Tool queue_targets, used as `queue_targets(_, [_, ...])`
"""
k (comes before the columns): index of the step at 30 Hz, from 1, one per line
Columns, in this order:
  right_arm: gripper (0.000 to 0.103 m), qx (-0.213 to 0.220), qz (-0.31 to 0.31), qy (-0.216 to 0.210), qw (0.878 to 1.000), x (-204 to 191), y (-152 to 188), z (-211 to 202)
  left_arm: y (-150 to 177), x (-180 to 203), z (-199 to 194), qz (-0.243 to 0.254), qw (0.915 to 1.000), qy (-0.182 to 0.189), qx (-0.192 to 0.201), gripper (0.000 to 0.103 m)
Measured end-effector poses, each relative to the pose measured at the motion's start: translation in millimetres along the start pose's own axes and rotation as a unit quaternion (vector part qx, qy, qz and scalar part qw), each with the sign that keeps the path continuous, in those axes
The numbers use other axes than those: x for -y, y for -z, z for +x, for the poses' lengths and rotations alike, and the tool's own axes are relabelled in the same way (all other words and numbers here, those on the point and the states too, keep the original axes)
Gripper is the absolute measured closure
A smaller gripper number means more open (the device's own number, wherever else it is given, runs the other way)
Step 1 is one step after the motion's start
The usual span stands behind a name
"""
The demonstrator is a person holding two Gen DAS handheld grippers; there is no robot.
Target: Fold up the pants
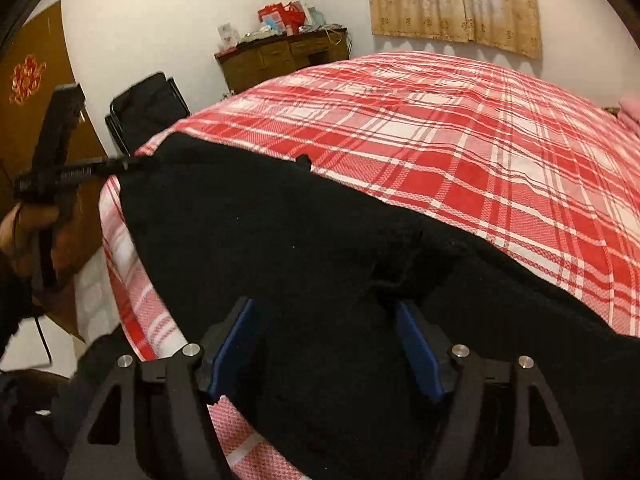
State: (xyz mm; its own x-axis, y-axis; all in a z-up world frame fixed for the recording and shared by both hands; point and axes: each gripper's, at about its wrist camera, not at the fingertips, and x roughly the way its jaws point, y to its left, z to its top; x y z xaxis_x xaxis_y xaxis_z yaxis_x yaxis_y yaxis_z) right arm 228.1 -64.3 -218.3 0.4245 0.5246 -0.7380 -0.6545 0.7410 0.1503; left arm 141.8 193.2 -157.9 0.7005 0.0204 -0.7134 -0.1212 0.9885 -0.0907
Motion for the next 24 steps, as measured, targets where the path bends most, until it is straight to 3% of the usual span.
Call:
queue_targets(4, [0.027,0.015,0.021,-0.019,0.999,2.9,-0.9,-12.1,-2.5,-38.2,5.1,-0.04,0.9988,-0.027,0.008,0.028])
queue_targets(6, [0.027,0.033,0.038,-0.038,0.998,7.5,2.0,-23.1,-0.4,-51.2,10.3,-0.057,0.9981,-0.022,0.001,0.028])
queue_targets(9, [0.027,0.047,0.051,-0.034,0.997,11.9,3.3,-31.9,2.9,-53.2,18.7,-0.058,0.9981,-0.018,-0.007,0.028])
queue_targets(12, [0.027,0.032,0.058,-0.043,0.997,13.5,3.8,-25.2,5.4,-52.3,28.2,-0.067,0.9977,-0.003,-0.013,0.028])
queue_targets(16, [0.027,0.018,0.042,-0.02,0.999,6.8,9.0,-16.5,3.4,-52.7,30.4,-0.053,0.9984,-0.017,-0.005,0.028])
queue_targets(20, [0.027,0.028,0.046,-0.033,0.998,5.4,8.7,-24.2,2.2,-51.4,33.2,-0.039,0.9991,-0.008,-0.012,0.023])
queue_targets(24, [0.027,0.031,0.054,-0.035,0.997,8.0,10.7,-25.4,-1.3,-48.2,33.5,-0.029,0.9994,0.003,-0.02,0.027])
